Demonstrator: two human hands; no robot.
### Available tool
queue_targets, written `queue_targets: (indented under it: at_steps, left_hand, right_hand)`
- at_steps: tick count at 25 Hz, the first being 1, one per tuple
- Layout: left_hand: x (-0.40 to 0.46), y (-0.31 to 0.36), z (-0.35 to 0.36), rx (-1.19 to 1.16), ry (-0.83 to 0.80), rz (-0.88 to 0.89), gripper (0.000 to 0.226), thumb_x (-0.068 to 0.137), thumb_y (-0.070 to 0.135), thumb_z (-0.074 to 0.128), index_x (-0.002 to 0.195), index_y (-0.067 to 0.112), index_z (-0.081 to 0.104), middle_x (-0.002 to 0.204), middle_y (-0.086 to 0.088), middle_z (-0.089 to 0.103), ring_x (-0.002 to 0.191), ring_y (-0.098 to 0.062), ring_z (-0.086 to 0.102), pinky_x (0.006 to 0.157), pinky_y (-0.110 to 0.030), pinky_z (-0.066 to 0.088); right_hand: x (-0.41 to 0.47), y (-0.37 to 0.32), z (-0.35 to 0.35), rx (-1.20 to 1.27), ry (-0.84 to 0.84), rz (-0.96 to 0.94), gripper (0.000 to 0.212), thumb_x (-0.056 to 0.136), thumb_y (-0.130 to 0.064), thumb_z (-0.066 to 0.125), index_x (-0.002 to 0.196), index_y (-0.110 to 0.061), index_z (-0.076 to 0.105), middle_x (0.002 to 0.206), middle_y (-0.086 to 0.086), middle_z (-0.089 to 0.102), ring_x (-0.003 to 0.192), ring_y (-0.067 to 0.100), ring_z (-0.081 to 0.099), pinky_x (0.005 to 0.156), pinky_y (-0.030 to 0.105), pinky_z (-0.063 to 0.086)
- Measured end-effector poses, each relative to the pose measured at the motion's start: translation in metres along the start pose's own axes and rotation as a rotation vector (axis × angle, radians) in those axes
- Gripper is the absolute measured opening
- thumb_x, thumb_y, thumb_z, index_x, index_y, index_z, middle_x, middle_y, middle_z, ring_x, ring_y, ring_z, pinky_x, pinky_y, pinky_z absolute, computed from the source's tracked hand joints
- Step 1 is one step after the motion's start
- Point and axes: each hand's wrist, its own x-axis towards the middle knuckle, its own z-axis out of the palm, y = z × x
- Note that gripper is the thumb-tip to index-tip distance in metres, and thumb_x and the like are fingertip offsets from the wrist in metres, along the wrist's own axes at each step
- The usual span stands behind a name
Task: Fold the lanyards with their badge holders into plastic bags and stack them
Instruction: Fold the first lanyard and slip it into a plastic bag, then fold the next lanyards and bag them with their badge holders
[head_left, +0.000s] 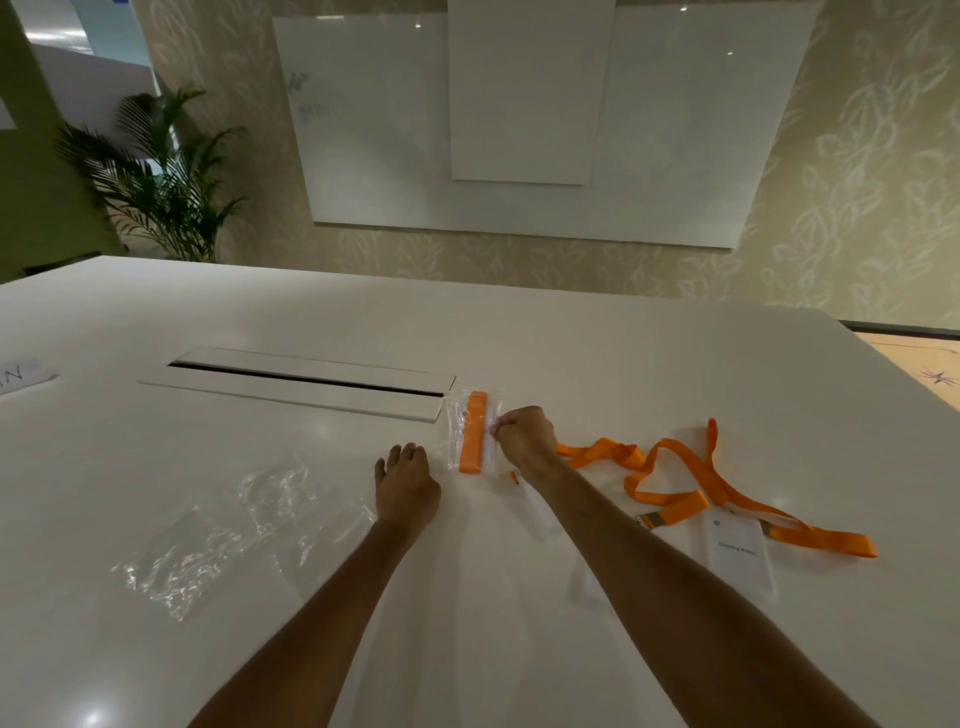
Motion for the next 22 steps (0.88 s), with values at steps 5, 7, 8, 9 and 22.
queue_targets:
  at_steps: [5, 7, 8, 9, 22]
  left_hand:
    - [0.003, -0.007, -0.008, -0.021, -0.013, -0.023, 0.039, 0.088, 0.007, 0.039, 0.125, 0.005, 0.048, 0.132, -0.008, 0.053, 0.127, -0.024, 0.042, 0.113, -0.043, 0.024]
    - [0.007, -0.010, -0.009, -0.020, -0.002, -0.018, 0.038, 0.086, 0.005, 0.039, 0.123, 0.005, 0.050, 0.130, -0.008, 0.054, 0.125, -0.024, 0.043, 0.112, -0.042, 0.027]
    - [0.009, -0.011, -0.010, -0.019, -0.003, -0.018, 0.039, 0.085, 0.004, 0.040, 0.122, 0.005, 0.050, 0.128, -0.008, 0.055, 0.124, -0.024, 0.044, 0.111, -0.042, 0.029]
    - [0.011, -0.011, -0.010, -0.016, -0.011, -0.019, 0.038, 0.084, 0.004, 0.040, 0.121, 0.005, 0.051, 0.127, -0.008, 0.056, 0.123, -0.024, 0.045, 0.111, -0.041, 0.030]
    - [0.013, 0.009, -0.009, -0.043, 0.049, 0.113, 0.034, 0.090, 0.026, 0.053, 0.119, 0.007, 0.053, 0.123, -0.011, 0.058, 0.120, -0.028, 0.049, 0.105, -0.048, 0.037]
  right_hand:
    - [0.019, 0.000, 0.021, -0.064, -0.059, 0.069, 0.025, 0.084, -0.019, 0.065, 0.106, -0.006, 0.067, 0.107, 0.011, 0.069, 0.099, 0.029, 0.064, 0.082, 0.035, 0.055]
    - [0.024, 0.002, 0.026, -0.096, -0.068, 0.077, 0.025, 0.086, -0.019, 0.064, 0.106, -0.004, 0.066, 0.107, 0.012, 0.069, 0.098, 0.029, 0.065, 0.081, 0.034, 0.055]
    - [0.026, 0.003, 0.028, -0.118, -0.068, 0.077, 0.025, 0.087, -0.019, 0.063, 0.106, -0.003, 0.065, 0.106, 0.013, 0.068, 0.098, 0.029, 0.065, 0.080, 0.034, 0.055]
    - [0.028, 0.005, 0.030, -0.120, -0.076, 0.088, 0.025, 0.087, -0.018, 0.060, 0.107, -0.002, 0.064, 0.105, 0.012, 0.067, 0.098, 0.029, 0.064, 0.079, 0.034, 0.053]
    - [0.030, 0.008, 0.030, -0.257, -0.068, 0.010, 0.023, 0.083, -0.017, 0.064, 0.099, -0.002, 0.067, 0.085, 0.008, 0.066, 0.076, 0.023, 0.063, 0.054, 0.025, 0.048]
